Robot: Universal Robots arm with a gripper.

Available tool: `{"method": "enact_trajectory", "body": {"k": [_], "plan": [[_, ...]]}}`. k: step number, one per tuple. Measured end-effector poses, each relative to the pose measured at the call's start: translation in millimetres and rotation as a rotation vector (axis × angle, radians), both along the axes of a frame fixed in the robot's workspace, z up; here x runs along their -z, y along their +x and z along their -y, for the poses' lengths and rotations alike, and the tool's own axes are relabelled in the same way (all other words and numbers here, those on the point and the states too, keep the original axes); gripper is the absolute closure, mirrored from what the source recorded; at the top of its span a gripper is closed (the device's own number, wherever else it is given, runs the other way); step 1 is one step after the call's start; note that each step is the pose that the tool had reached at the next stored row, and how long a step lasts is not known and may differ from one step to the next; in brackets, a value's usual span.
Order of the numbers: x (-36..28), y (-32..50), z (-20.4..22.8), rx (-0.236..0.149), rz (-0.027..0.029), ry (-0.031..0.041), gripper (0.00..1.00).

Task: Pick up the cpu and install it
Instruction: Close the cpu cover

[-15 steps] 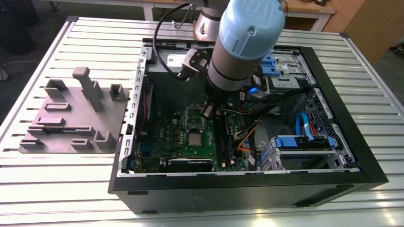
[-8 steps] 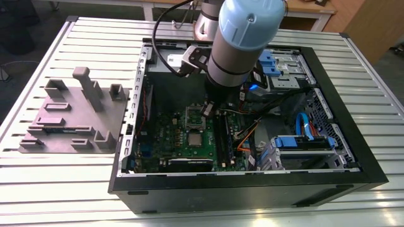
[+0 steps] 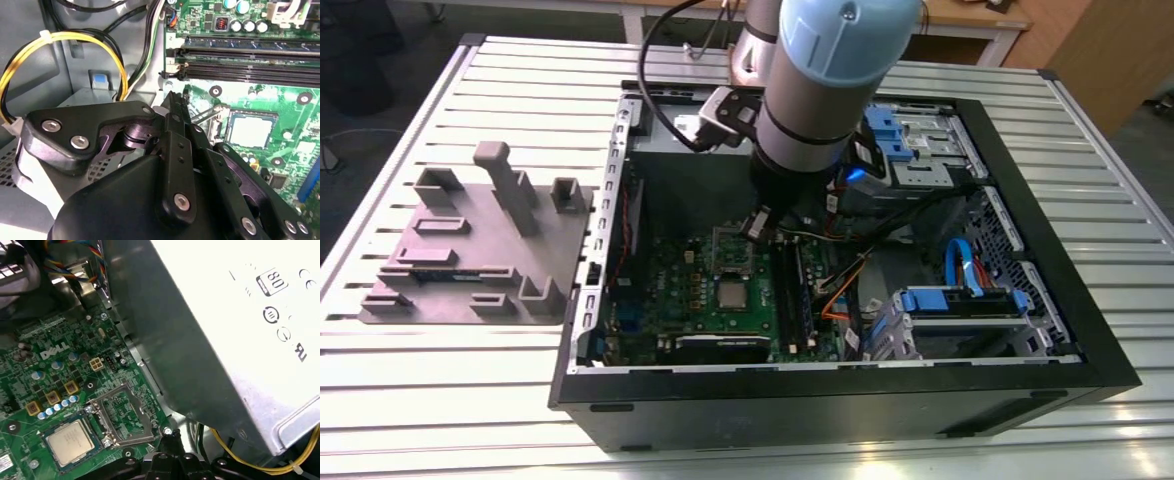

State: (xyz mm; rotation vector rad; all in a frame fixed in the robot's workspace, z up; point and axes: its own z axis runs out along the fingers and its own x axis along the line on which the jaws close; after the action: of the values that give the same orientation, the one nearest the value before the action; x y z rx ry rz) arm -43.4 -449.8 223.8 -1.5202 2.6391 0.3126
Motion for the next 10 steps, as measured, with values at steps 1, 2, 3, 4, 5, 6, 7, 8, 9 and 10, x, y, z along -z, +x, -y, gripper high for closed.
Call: {"method": "enact_trajectory", "body": {"k": [1, 2, 3, 4, 5, 6, 7, 8, 9, 10], "plan": [[-1.0, -0.5, -0.2, 0.000, -0.0001, -0.0070, 0.90], [-1.8, -0.9, -0.3, -0.001, 0.0000, -0.0180, 0.90], [-2.8, -1.3, -0.4, -0.001, 0.0000, -0.0266, 0.90], [-3.8, -1.8, -0.4, -0.002, 0.0000, -0.0324, 0.90], [-5.2, -2.3, -0.4, -0.003, -0.0002, -0.0362, 0.90], [-6.5, -2.8, -0.4, -0.003, -0.0002, -0.0386, 0.90], [-7.7, -3.2, -0.5, -0.004, -0.0001, -0.0400, 0.90], [-8.7, -3.7, -0.5, -0.006, 0.0000, -0.0411, 0.90], [-9.5, -4.2, -0.6, -0.007, 0.0000, -0.0421, 0.90], [-10.2, -4.5, -0.6, -0.009, 0.0001, -0.0431, 0.90]]}}
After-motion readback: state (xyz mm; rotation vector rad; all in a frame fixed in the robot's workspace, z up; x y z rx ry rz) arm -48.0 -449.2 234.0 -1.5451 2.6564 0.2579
